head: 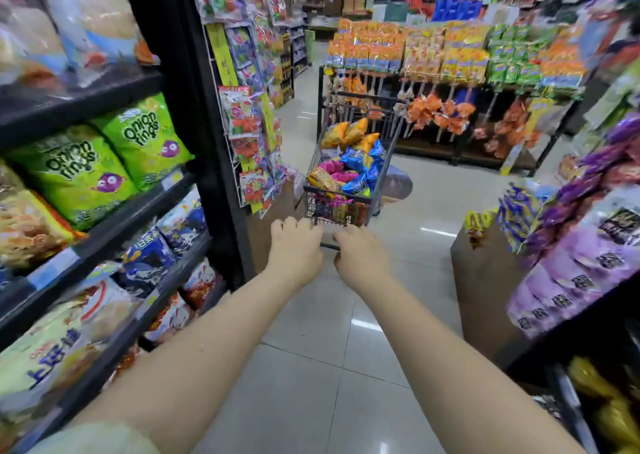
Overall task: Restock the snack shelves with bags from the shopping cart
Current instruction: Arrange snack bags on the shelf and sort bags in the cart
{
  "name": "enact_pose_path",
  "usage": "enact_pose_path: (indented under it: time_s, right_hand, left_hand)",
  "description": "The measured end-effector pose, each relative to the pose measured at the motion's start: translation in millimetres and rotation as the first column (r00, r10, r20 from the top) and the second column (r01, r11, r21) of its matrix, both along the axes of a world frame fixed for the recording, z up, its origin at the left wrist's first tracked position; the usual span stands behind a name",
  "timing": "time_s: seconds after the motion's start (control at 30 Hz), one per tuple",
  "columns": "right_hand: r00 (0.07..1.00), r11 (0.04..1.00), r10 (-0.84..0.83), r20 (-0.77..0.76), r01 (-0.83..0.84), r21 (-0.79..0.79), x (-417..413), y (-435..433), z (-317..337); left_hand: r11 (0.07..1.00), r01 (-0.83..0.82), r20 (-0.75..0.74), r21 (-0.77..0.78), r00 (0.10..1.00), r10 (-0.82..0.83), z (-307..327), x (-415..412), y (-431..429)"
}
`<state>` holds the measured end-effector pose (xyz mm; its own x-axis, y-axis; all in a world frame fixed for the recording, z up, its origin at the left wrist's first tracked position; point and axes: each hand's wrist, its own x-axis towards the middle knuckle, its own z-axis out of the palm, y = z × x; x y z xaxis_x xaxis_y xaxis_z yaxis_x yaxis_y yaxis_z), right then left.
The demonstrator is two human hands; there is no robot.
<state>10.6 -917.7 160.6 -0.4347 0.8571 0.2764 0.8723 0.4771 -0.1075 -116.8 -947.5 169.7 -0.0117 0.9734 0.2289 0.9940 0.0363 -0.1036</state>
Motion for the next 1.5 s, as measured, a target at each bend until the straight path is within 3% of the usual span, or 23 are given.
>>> enact_pose_path:
  time_s: [0.23, 0.43, 0.6, 0.77, 0.97, 1.1, 1.27, 1.4, 1.5]
  right_hand:
    - [0.995, 0.992, -0.099, 0.014, 0.100, -0.080, 59, 105, -32]
    - [0.994, 0.961, -0.108, 0.035, 0.113, -0.254, 77, 183, -70]
    - [0.991, 0.937, -0.133, 0.013, 0.130, -0.324, 66, 271, -93]
    - [0.980, 0.918, -0.152, -0.128, 0.092, -0.386, 23, 386, -94]
    - [0.981, 0.918, -0.144, -0.134, 0.082, -0.387, -33, 512, -102]
    - [0.973, 0.896, -0.142, -0.181, 0.049, -0.442, -48, 580, -119]
    - [0.989, 0.841, -0.067, -0.131, -0.014, -0.540, -53, 665, -143]
    - [0.978, 0.771, -0.054, -0.199, -0.086, -0.631, -61, 751, -164]
    - [0.980, 0.680, -0.043, -0.194, -0.113, -0.724, -66, 813, -178]
  left_hand:
    - [0.992, -0.017, 0.162, -0.123, 0.986, 0.037, -48, 61, 109]
    - [0.976, -0.040, 0.235, -0.214, 0.968, 0.091, -78, 68, 180]
    - [0.963, -0.094, 0.315, -0.253, 0.933, 0.174, -91, 39, 272]
    - [0.964, -0.101, 0.395, -0.248, 0.898, 0.196, -98, -13, 387]
    - [0.965, -0.122, 0.392, -0.231, 0.896, 0.208, -99, -71, 521]
    - [0.940, -0.120, 0.412, -0.319, 0.876, 0.251, -121, -86, 587]
    - [0.899, -0.167, 0.354, -0.404, 0.878, 0.322, -153, -97, 650]
    - [0.837, -0.278, 0.352, -0.471, 0.811, 0.467, -174, -108, 715]
    - [0.740, -0.344, 0.464, -0.578, 0.608, 0.645, -190, -112, 755]
